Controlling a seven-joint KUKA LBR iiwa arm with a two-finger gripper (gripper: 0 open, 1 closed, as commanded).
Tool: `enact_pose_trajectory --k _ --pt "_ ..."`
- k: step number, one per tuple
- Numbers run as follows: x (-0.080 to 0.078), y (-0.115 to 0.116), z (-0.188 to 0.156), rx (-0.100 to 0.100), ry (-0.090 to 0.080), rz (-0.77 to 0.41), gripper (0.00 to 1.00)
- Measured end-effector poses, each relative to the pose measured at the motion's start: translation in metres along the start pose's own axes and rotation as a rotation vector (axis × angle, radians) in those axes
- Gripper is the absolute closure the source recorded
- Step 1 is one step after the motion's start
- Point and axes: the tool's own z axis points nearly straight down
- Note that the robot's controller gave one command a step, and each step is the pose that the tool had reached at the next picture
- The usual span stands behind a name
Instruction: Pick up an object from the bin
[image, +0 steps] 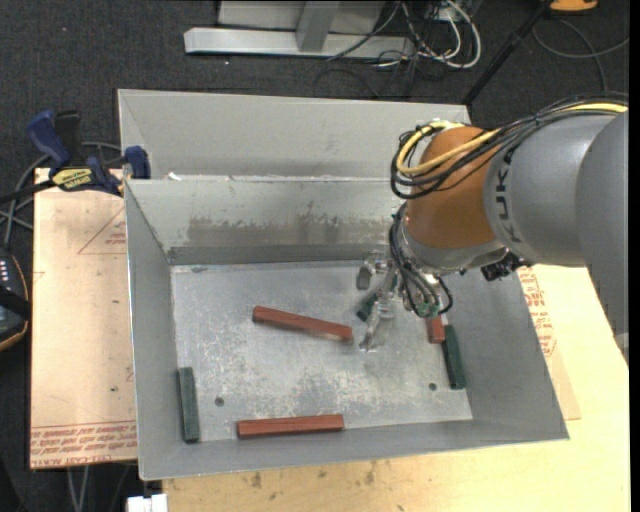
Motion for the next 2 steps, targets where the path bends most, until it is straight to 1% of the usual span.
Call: enact_pose_trajectory --k 1,2 --pt "-0.0443 -0.0363 0.0423 0.004 -0.003 -0.25 0.0" --pt "-0.0449 -0.035 0.0402 0.004 -0.004 -0.252 1.0"
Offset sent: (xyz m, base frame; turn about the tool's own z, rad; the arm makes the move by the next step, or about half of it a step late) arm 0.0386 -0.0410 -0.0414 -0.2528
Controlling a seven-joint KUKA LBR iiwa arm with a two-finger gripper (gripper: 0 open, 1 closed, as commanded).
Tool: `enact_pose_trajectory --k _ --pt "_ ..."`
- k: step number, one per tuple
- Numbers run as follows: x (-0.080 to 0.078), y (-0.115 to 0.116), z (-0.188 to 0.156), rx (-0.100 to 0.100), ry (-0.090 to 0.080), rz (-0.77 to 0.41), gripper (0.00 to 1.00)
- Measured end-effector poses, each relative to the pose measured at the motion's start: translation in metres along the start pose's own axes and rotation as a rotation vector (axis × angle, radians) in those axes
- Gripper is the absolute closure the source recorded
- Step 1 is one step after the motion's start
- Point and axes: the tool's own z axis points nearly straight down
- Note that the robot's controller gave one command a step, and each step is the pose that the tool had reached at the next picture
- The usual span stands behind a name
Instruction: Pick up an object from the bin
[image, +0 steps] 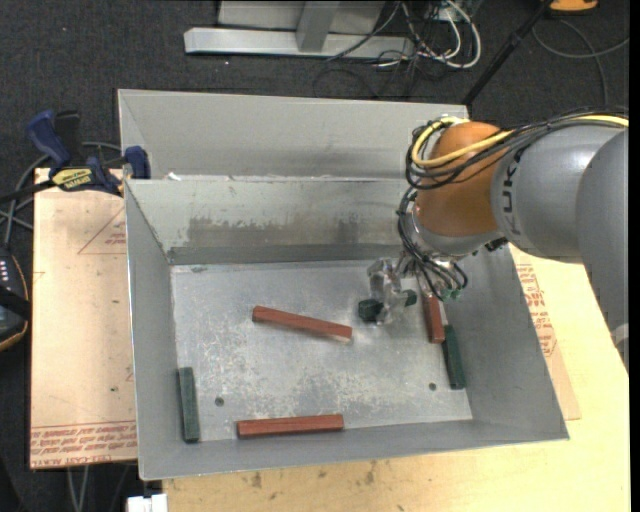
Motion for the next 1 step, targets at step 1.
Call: enact_pose_trajectory --k 1 --pt "0.0474 0.0159 -0.1765 0.002 -0.007 -0.246 1.0"
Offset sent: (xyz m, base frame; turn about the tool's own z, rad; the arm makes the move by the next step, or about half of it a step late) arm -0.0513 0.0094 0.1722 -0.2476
